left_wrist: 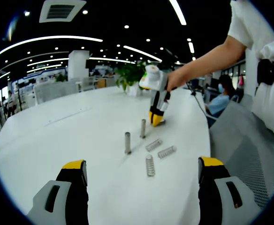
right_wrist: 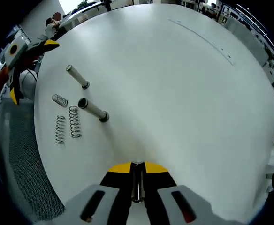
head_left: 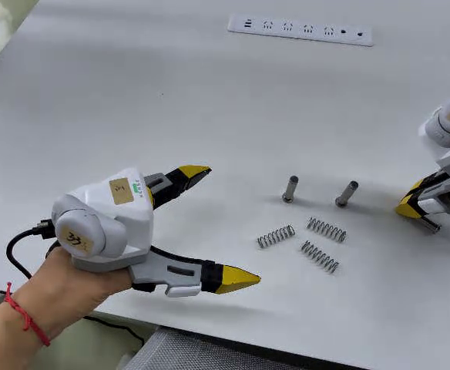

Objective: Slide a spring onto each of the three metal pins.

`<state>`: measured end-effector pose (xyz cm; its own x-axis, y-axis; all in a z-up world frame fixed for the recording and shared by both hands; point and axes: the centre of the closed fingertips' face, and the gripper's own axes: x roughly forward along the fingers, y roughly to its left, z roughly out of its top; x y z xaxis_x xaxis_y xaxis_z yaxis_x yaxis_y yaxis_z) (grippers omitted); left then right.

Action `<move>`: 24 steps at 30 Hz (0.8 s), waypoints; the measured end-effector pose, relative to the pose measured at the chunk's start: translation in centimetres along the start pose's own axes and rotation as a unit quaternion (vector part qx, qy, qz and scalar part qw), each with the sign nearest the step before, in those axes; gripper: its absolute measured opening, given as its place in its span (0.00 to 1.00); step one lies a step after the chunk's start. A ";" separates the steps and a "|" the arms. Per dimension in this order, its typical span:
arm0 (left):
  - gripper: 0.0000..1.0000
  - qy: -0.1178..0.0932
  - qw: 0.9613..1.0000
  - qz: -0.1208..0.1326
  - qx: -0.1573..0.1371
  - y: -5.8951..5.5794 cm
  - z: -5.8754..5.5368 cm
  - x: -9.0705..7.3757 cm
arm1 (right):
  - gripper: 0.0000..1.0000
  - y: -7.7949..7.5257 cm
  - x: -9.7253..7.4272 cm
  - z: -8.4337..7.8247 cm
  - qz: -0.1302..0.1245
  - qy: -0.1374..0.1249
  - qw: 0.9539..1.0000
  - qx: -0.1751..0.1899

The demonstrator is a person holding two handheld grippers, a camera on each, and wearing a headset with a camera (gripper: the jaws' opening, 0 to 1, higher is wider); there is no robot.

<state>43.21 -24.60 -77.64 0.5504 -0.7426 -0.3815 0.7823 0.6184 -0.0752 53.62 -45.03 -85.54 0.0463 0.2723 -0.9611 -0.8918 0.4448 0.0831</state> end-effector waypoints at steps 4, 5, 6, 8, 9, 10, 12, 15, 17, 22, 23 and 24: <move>1.00 0.000 1.000 -0.001 0.000 0.0 0.0 0.0 | 0.09 0.0 -0.3 0.1 0.000 -0.004 1.000 0.002; 1.00 0.001 1.000 -0.001 0.001 0.0 0.0 0.1 | 0.09 0.0 -0.4 0.2 0.000 -0.005 1.000 0.003; 1.00 0.001 1.000 -0.002 0.001 -0.1 0.0 0.1 | 0.09 0.0 -0.4 0.2 0.000 -0.006 1.000 0.004; 1.00 0.000 1.000 -0.003 0.001 -0.1 0.1 0.1 | 0.09 -0.2 -0.5 0.2 0.000 -0.009 1.000 0.007; 1.00 0.001 1.000 -0.003 0.001 -0.1 0.1 0.1 | 0.09 -0.3 -0.5 0.2 0.000 -0.009 1.000 0.008; 1.00 0.001 1.000 -0.003 0.001 -0.1 0.1 0.2 | 0.09 -0.4 -0.5 0.2 0.000 -0.010 1.000 0.008; 1.00 0.000 1.000 -0.003 0.002 -0.1 0.2 0.2 | 0.09 -0.4 -0.7 0.2 0.000 -0.012 1.000 0.010; 1.00 0.000 1.000 -0.004 0.003 0.0 0.3 0.2 | 0.09 -0.3 -0.8 0.3 -0.001 -0.014 1.000 0.010; 1.00 0.000 1.000 -0.005 0.003 0.0 0.3 0.3 | 0.09 -0.3 -0.9 0.3 -0.001 -0.016 1.000 0.010; 1.00 -0.001 1.000 -0.005 0.005 0.0 0.4 0.4 | 0.09 -0.4 -1.1 0.5 -0.002 -0.021 1.000 0.010; 1.00 -0.001 1.000 -0.006 0.005 -0.1 0.4 0.4 | 0.09 -0.4 -1.1 0.6 -0.002 -0.023 1.000 0.011; 1.00 -0.002 1.000 -0.006 0.004 -0.1 0.4 0.4 | 0.09 -0.3 -1.2 0.7 -0.002 -0.024 1.000 0.010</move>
<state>43.52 -25.07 -77.41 0.5421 -0.7506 -0.3778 0.7911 0.6075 -0.0716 54.16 -44.92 -84.21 0.0723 0.3114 -0.9475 -0.8822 0.4631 0.0848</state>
